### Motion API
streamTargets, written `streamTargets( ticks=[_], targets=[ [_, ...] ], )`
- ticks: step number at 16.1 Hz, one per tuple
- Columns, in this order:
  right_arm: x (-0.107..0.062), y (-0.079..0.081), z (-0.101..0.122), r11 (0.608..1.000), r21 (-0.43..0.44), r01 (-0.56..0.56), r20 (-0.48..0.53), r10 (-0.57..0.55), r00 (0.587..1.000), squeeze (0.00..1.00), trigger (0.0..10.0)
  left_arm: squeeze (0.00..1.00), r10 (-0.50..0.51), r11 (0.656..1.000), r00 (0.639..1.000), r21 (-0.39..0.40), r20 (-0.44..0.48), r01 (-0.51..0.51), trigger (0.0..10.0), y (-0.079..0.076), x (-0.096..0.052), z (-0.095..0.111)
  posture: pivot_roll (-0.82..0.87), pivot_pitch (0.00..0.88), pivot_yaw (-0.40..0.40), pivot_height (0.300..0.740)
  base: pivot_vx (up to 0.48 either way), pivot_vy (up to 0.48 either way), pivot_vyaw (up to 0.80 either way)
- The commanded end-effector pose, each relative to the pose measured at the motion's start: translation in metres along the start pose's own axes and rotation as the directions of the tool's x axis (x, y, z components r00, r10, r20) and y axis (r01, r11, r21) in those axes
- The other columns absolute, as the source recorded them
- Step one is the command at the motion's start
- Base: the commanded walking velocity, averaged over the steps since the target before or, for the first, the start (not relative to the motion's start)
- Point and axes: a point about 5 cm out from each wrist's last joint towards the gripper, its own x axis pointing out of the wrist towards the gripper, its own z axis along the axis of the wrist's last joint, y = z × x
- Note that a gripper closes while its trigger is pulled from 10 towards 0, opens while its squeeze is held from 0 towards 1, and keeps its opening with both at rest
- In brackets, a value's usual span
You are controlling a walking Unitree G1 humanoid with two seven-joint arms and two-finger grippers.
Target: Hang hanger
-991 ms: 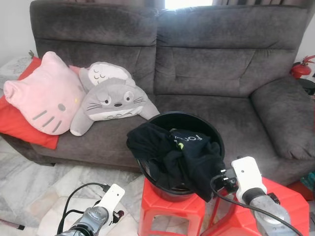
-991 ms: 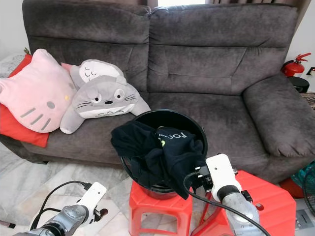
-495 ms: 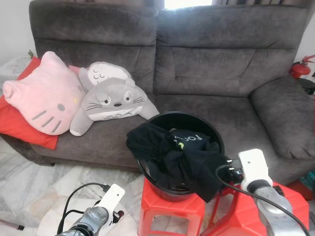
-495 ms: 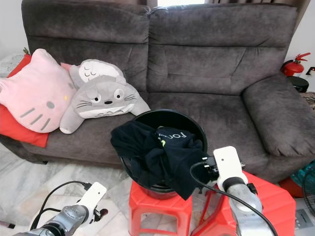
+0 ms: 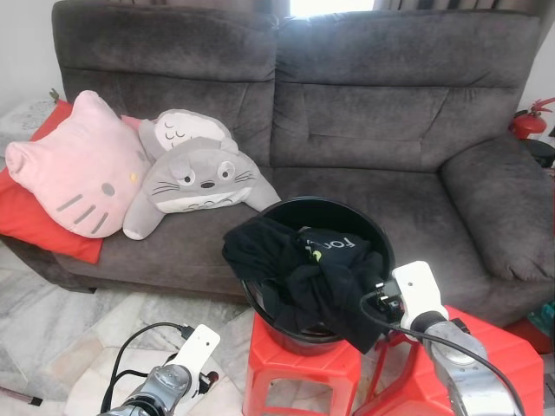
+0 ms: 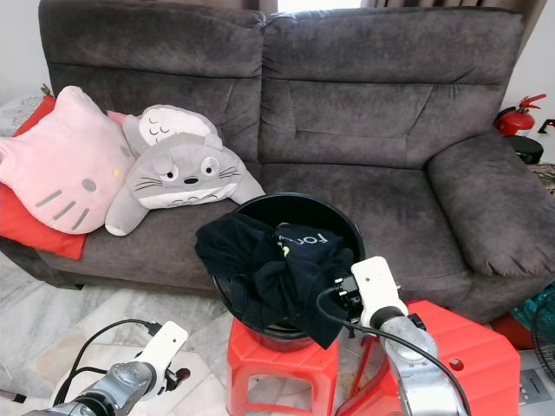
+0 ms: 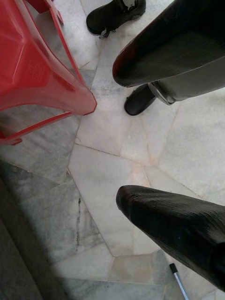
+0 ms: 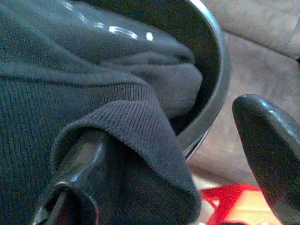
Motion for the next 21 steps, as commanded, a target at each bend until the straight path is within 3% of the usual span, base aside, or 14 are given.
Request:
streamTargets(
  ticks=[1, 2, 3, 8, 21],
  targets=[
    [0.002, -0.005, 0.009, 0.999, 0.02, 0.025, 0.05, -0.026, 0.998, 0.0, 10.0, 0.0, 0.0, 1.0, 1.0, 0.017, -0.021, 0.0, 10.0, 0.0, 0.0, -0.004, -0.23, 0.0, 0.002, 0.74, 0.0, 0.0, 0.0],
    [0.002, -0.006, 0.01, 0.999, 0.026, 0.027, 0.064, -0.028, 0.998, 0.0, 8.7, 0.0, 0.0, 1.0, 1.0, 0.018, -0.022, 0.0, 10.0, 0.0, 0.0, -0.005, -0.23, 0.0, 0.005, 0.74, 0.0, 0.0, 0.0],
    [0.001, -0.006, 0.01, 0.999, 0.043, 0.032, 0.076, -0.035, 0.997, 0.0, 0.0, 0.0, 0.0, 1.0, 1.0, 0.019, -0.023, 0.0, 10.0, 0.0, 0.0, -0.005, -0.23, 0.0, 0.005, 0.74, 0.0, 0.0, 0.0],
    [0.002, 0.004, 0.001, 0.998, 0.054, -0.044, 0.048, 0.042, 0.998, 0.0, 0.0, 0.0, -0.002, 1.0, 1.0, 0.03, -0.027, 0.003, 10.0, -0.001, 0.0, -0.005, -0.22, 0.0, 0.003, 0.74, 0.0, 0.0, 0.0],
    [0.008, 0.001, -0.003, 0.996, 0.087, -0.026, 0.044, 0.023, 0.999, 0.0, 0.0, 0.0, 0.003, 1.0, 1.0, 0.028, -0.027, -0.002, 10.0, -0.001, 0.0, -0.005, -0.21, 0.0, -0.005, 0.74, 0.0, 0.0, 0.0]
  ],
)
